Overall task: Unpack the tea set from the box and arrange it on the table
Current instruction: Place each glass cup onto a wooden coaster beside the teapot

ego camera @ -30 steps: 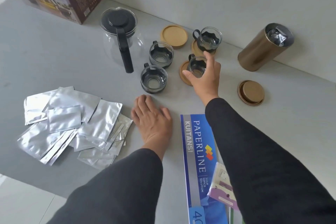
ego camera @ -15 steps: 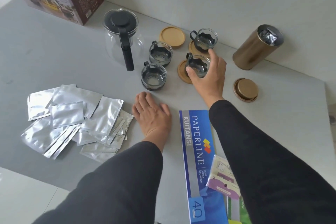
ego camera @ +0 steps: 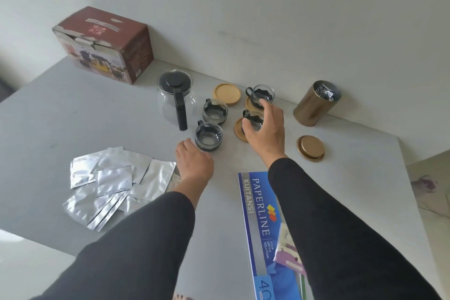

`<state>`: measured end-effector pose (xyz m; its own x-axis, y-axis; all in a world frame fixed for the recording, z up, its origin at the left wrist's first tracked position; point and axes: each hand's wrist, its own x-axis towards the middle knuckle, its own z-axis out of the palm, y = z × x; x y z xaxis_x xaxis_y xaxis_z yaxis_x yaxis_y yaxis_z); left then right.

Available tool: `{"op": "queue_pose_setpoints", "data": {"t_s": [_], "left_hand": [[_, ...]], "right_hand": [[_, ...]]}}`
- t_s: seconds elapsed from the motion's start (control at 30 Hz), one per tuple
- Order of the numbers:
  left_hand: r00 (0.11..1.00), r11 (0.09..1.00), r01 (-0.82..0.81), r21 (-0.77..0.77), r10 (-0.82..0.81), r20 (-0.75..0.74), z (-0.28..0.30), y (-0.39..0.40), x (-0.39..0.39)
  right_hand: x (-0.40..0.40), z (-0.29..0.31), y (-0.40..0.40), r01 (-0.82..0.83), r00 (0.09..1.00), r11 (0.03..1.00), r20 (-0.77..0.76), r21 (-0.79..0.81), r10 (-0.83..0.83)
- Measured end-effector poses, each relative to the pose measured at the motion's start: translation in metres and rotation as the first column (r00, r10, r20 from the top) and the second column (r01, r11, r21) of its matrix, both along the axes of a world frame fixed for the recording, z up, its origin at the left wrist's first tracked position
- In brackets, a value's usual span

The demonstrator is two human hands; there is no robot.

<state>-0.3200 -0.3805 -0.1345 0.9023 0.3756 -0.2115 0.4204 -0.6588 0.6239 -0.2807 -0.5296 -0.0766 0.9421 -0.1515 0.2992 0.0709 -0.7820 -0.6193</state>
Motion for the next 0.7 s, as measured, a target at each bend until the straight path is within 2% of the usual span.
{"op": "queue_pose_setpoints", "data": {"t_s": [0.23,0.4,0.57,0.7], "left_hand": [[0.991,0.987,0.087,0.139,-0.071,-0.112,-0.009,0.041,0.033],[0.987,0.983,0.086,0.162,-0.062,-0.151,-0.021,0.059,0.067],[0.951,0.974,0.108,0.2,-0.043,-0.306,-0.033,0.072,0.089],[0.921,0.966,0.131,0.223,-0.035,-0.388,-0.032,0.069,0.098]], "right_hand": [[0.045,0.011,0.025,-0.104,0.995,0.994,-0.002,0.033,0.104],[0.081,-0.001,0.035,-0.12,0.992,0.991,-0.022,0.064,0.122],[0.096,-0.019,0.047,-0.152,0.978,0.987,-0.134,0.061,0.159],[0.099,-0.031,0.054,-0.114,0.946,0.992,-0.298,0.055,0.125]]}}
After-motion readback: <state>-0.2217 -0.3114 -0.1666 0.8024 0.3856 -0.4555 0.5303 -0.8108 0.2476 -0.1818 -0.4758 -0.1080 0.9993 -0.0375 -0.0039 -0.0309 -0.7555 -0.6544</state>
